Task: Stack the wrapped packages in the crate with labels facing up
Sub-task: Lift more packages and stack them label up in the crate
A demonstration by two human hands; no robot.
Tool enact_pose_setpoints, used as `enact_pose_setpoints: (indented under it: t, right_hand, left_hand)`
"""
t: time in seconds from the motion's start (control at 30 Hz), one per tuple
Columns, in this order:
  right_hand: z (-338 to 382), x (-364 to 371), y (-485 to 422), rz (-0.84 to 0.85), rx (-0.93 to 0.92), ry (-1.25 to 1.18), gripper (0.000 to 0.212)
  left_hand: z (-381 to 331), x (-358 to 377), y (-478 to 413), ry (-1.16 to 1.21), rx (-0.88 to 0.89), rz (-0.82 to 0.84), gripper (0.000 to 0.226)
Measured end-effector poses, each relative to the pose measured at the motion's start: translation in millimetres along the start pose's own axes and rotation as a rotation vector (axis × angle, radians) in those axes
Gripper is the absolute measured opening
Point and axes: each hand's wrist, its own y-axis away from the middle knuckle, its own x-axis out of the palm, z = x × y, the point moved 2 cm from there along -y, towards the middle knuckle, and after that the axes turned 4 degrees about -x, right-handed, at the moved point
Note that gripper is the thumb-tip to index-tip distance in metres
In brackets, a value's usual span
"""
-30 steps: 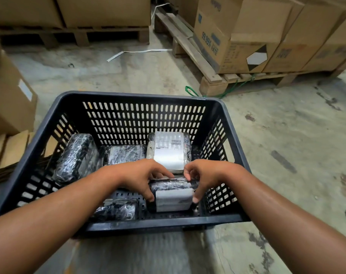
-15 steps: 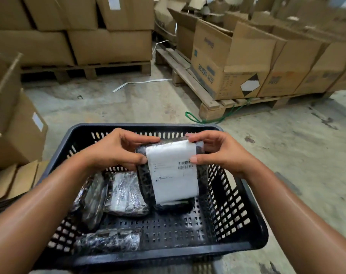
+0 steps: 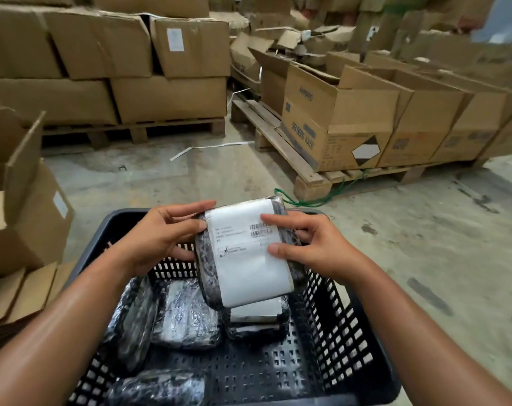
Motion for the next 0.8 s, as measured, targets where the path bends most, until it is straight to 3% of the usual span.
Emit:
enact_pose_setpoints:
  t: [0.1,0.2,0.3,0.47,0.57,0.67,0.8]
  right_hand:
    - [-16,-1,0,-0.075,0.069,-0.09,0.05]
    - [-30,-4,-3,-0.135,0.103,-0.138,0.051]
    - [-44,-7,-5,-0.156,0.155,-0.22,0.05]
    - [-68,-4,-8,-0.109,0.267,-0.145,0.049]
    - [-76,5,-9,-0.012,0.279,0.112,0.057]
    - [-86,17,-8,0.12,0.299,0.348,0.092]
    - [-100,30,-8,0.258,0.421,0.453,0.137]
  left_hand:
    - [-3,16,-1,-0.19,0.013,-0.085,0.06]
    - [3,31,-4,-0.514,0.046,-0.068,0.109]
    - [27,43,-8,-0.842,0.024,0.101,0.152]
    - [75,52,-20,-1.006,0.032,0.114,0.155]
    - [95,51,-25,-0.984,-0.035,0.129,0.152]
    - [110,48,-29,-0.935,-0.077,0.148,0.151]
    - [128,49,-36,-0.934,-0.092,0.141,0.15]
